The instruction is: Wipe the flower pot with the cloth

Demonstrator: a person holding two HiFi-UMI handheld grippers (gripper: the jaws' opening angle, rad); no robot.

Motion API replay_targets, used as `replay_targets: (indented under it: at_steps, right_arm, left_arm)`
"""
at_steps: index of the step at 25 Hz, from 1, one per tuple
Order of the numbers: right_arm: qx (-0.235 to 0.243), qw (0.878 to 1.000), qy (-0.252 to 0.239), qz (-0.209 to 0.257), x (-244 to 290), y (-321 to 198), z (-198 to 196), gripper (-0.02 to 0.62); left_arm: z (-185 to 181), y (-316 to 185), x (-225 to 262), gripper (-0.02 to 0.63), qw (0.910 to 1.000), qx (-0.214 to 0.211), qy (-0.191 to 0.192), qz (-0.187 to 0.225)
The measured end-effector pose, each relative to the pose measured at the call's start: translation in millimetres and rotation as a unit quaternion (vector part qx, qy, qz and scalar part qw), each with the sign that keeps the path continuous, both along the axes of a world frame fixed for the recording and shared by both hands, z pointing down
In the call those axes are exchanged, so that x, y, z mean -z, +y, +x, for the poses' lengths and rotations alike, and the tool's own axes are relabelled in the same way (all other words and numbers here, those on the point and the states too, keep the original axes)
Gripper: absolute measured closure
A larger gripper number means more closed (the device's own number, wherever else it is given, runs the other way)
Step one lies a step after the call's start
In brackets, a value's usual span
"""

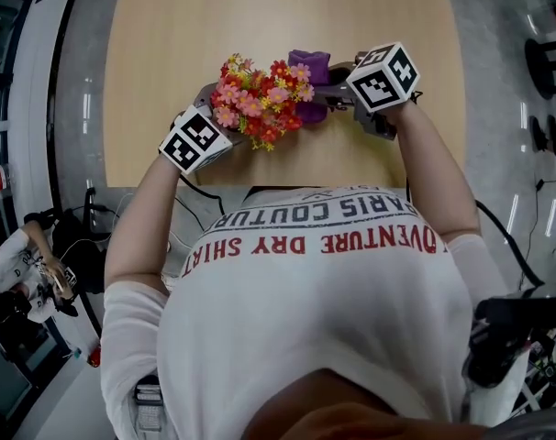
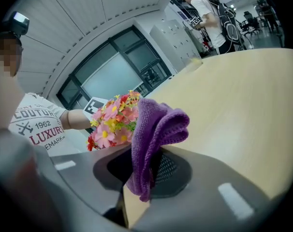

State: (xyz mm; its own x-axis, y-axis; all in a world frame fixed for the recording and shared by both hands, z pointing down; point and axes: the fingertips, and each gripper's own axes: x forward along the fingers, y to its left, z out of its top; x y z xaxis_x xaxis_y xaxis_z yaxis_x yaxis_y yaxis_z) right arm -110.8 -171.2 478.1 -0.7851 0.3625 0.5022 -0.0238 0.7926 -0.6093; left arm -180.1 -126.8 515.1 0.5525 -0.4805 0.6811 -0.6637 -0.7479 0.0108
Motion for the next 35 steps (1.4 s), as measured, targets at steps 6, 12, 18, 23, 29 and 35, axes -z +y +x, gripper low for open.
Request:
replay_targets:
  at_steps: [6, 12, 18, 23, 29, 35]
  right_arm:
    - [0.017, 1.0, 0.003, -0.02, -2.6, 5.7, -9.2, 0.529]
    - [0.029, 0.999, 0.016, -0.031, -19.9, 11.7, -21.7, 0.529]
    - [0.047, 0.997, 0.023, -0.051, -25.4, 11.8, -24.0, 0.528]
    - [0.057, 0.996, 0.032, -0.056, -31.4, 1.2, -12.5, 0.526]
    - [0.059, 0.994, 0.084, -0.027, -65.0, -8.3, -6.7, 0.528]
    - [0.068, 0.989, 0.134, 0.016, -83.7, -11.2, -3.2, 0.528]
  left_arm:
    - [3.6, -4.4, 4.8, 0.201, 0.9995, -0.031, -0.001, -0.004]
    - [-1.0, -2.3, 4.2, 0.201, 0.9995, -0.032, 0.007, 0.002]
    - [-2.1, 0.0, 3.0, 0.201, 0.9993, -0.036, 0.012, 0.004]
    - [9.1, -7.2, 2.7, 0.201, 0.9992, -0.037, 0.014, 0.005]
    - [11.9, -9.5, 1.5, 0.201, 0.9989, -0.046, 0.013, 0.001]
    - [13.6, -10.7, 2.3, 0.201, 0.9976, -0.07, 0.006, -0.003]
